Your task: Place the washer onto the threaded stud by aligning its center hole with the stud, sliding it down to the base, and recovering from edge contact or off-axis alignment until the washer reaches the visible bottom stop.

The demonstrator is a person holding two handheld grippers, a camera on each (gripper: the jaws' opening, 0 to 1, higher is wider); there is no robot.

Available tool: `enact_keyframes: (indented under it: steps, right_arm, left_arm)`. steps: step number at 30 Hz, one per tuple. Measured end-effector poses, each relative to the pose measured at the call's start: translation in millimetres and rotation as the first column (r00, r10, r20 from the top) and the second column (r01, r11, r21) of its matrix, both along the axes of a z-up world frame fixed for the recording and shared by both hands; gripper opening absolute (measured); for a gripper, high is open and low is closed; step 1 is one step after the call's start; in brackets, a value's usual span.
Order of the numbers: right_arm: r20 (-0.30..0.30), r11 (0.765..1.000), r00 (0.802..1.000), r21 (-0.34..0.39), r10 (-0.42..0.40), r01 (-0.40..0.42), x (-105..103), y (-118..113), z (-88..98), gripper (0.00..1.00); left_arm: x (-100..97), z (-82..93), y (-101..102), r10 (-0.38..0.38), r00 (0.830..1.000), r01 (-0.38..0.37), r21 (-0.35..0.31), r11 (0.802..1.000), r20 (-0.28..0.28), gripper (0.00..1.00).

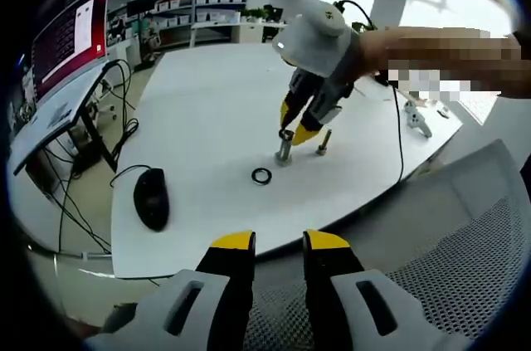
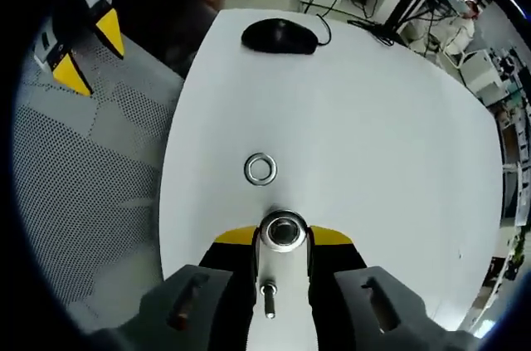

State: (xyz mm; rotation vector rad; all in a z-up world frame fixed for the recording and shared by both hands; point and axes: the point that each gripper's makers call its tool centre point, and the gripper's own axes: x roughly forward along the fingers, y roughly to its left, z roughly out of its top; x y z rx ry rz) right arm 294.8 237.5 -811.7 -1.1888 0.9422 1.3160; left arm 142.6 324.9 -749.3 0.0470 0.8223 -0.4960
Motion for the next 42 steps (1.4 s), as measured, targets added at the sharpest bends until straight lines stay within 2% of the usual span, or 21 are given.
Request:
enact_keyframes:
  steps: [7, 20, 30, 42]
  right_arm:
    - [-0.024, 0.999, 1.0, -0.038, 0.005, -0.006, -3, -2, -9.6, 0.23]
    - [-0.042, 0.999, 0.999, -0.051, 0.015, -0.017, 5, 0, -26.5, 0.23]
    - [-0.055, 0.998, 0.998, -0.065, 0.02, -0.024, -1, -2, -36.9, 0.23]
    - [-0.064, 0.996, 0.998, -0.086, 0.028, -0.033, 2, -4, -48.6, 0.23]
  left_arm:
    - [-0.2, -0.1, 0, 0.001, 1.0, -0.001, -0.001, 1.0, 0.0, 0.21]
    - [-0.9, -0.3, 0, 0.003, 1.0, -0.003, -0.001, 1.0, 0.0, 0.21]
    - [-0.5, -0.3, 0, 0.003, 1.0, -0.003, -0.002, 1.0, 0.002, 0.21]
    - [0.0, 0.3, 0, 0.006, 1.0, -0.006, -0.004, 1.0, 0.003, 0.21]
